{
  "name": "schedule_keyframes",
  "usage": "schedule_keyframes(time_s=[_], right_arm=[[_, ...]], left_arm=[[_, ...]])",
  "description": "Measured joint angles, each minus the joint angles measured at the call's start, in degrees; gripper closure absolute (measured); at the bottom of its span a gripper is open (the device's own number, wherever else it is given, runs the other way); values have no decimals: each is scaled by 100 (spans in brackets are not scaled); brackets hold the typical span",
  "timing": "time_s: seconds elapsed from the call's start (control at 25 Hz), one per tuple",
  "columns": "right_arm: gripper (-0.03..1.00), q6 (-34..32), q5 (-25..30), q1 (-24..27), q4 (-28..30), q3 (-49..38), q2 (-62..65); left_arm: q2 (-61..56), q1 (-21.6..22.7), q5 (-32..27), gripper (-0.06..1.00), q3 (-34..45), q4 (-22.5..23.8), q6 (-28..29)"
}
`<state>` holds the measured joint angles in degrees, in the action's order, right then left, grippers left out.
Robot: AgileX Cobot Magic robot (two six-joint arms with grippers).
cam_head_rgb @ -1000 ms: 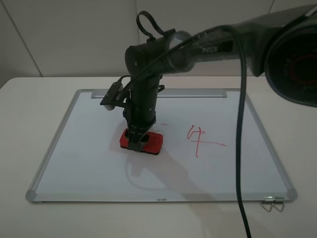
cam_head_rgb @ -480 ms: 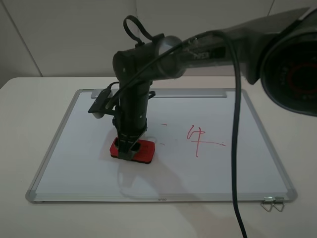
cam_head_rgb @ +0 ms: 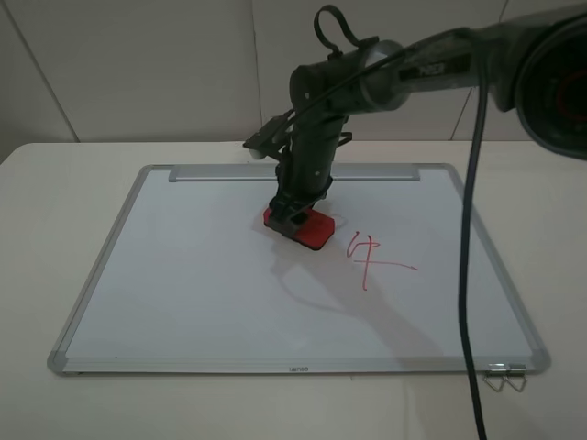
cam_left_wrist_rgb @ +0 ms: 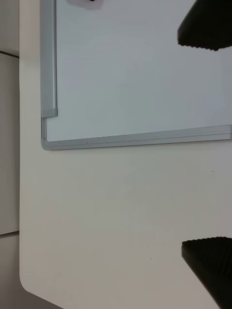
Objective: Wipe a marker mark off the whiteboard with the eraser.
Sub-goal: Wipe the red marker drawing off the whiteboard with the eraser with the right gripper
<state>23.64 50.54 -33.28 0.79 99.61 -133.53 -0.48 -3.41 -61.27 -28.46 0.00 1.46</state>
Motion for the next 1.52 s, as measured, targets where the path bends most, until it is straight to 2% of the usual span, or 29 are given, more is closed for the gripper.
schedule_keyframes(time_s=[0.2,0.48,0.84,1.16,1.32,1.52], right_arm=[[47,-79,-153,372,34,0,0],[47,-80,-47,403,-45,0,0],[47,-258,450,-288,-129,0,0],[47,-505,304,-1102,-406,-273,71],[47,-505,304,-1264,-449,-280,71],[47,-511,329,-1203,-453,-280,71]], left_arm=[[0,0,0,17,0,0,0],[0,0,0,17,0,0,0],[0,0,0,17,0,0,0],[0,0,0,17,0,0,0],[0,0,0,17,0,0,0],[0,0,0,17,0,0,0]])
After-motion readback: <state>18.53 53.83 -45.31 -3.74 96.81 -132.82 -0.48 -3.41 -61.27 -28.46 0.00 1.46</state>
